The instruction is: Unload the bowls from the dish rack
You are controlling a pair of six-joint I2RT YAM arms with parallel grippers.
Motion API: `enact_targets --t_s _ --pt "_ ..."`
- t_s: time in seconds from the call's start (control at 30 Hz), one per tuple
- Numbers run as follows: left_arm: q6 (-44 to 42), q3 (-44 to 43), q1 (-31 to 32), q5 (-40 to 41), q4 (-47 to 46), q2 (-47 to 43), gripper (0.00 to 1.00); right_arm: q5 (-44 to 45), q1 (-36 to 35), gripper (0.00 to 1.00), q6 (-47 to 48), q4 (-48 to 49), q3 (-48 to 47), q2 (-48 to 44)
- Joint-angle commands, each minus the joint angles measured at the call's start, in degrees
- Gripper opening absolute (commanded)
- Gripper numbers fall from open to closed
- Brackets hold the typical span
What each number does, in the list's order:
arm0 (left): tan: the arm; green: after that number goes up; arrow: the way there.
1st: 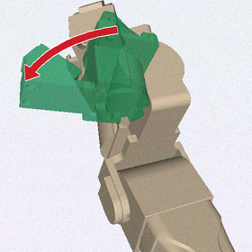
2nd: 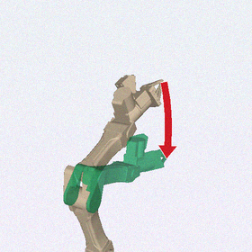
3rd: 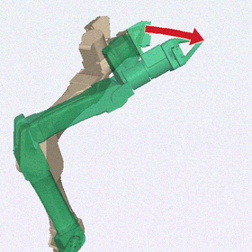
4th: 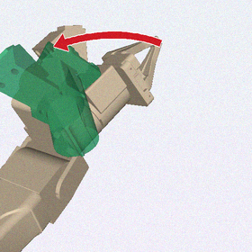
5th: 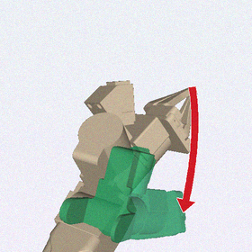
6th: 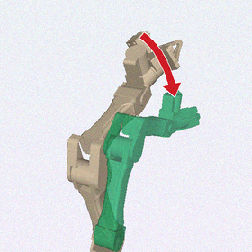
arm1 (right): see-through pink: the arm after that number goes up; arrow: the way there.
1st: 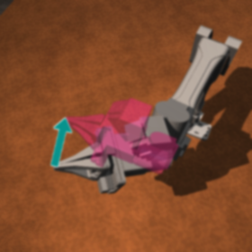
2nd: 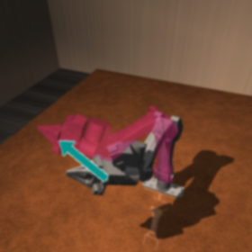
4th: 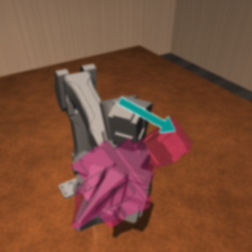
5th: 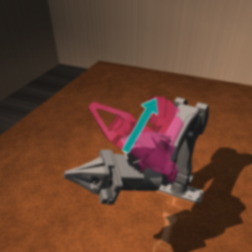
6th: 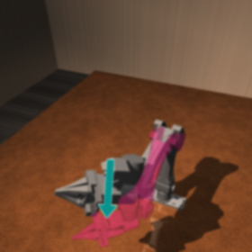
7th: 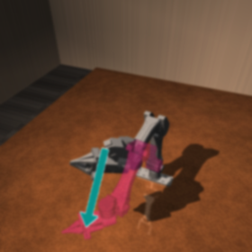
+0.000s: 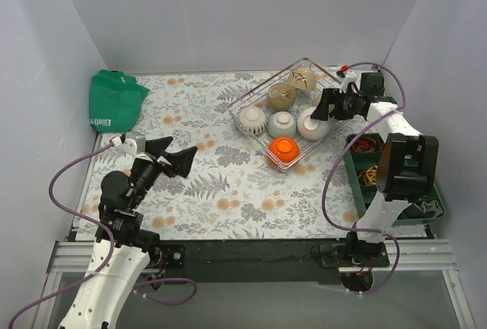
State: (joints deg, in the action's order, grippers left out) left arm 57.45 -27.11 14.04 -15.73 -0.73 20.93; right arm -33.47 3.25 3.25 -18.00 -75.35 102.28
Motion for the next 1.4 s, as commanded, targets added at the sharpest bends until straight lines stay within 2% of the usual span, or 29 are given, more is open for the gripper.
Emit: enact_targets --t_s 0.0,0.33,0.7,0.8,1.0,1.1,1.13,1.2,1.23,1.37 --pt "-1.29 -0.40 0.20 -2.73 -0.94 1.92 0.98 -3.52 0.62 0.99 2.03 -4.23 -1.55 2.75" --pt "-1.73 -0.40 0.20 -1.94 -0.94 4.12 0.98 -7.57 -0.17 0.97 0.36 -5.12 -0.59 2.58" --pt "-1.82 -0.22 0.20 -0.27 -0.76 3.60 0.98 5.42 -5.17 0.97 -1.40 -5.03 0.47 0.38" --pt "-1.90 -0.22 0.46 0.52 -0.50 2.80 0.98 8.24 -5.97 0.93 -2.01 -5.03 0.64 -0.24" --pt "-2.17 -0.13 1.34 1.49 -0.32 1.84 0.98 10.62 -6.85 0.82 -2.81 -4.94 0.82 -3.40" --pt "-2.25 -0.13 1.51 1.75 -0.32 1.57 0.98 10.71 -7.20 0.71 -2.81 -5.03 0.73 -5.16" --pt "-2.26 -0.13 1.60 1.75 -0.32 1.48 0.98 10.71 -7.29 0.63 -2.81 -4.94 0.73 -5.86" --pt "-2.17 -0.13 1.60 1.75 -0.23 1.31 0.98 10.71 -7.81 0.54 -4.02 -5.03 0.91 -6.74" --pt "-2.17 -0.05 1.78 1.84 -0.23 1.40 0.98 10.80 -8.08 0.46 -4.12 -5.03 1.00 -7.44" --pt "-2.26 -0.04 1.87 1.84 -0.32 1.48 0.98 13.25 -9.74 0.30 -3.86 -4.77 1.52 -8.76"
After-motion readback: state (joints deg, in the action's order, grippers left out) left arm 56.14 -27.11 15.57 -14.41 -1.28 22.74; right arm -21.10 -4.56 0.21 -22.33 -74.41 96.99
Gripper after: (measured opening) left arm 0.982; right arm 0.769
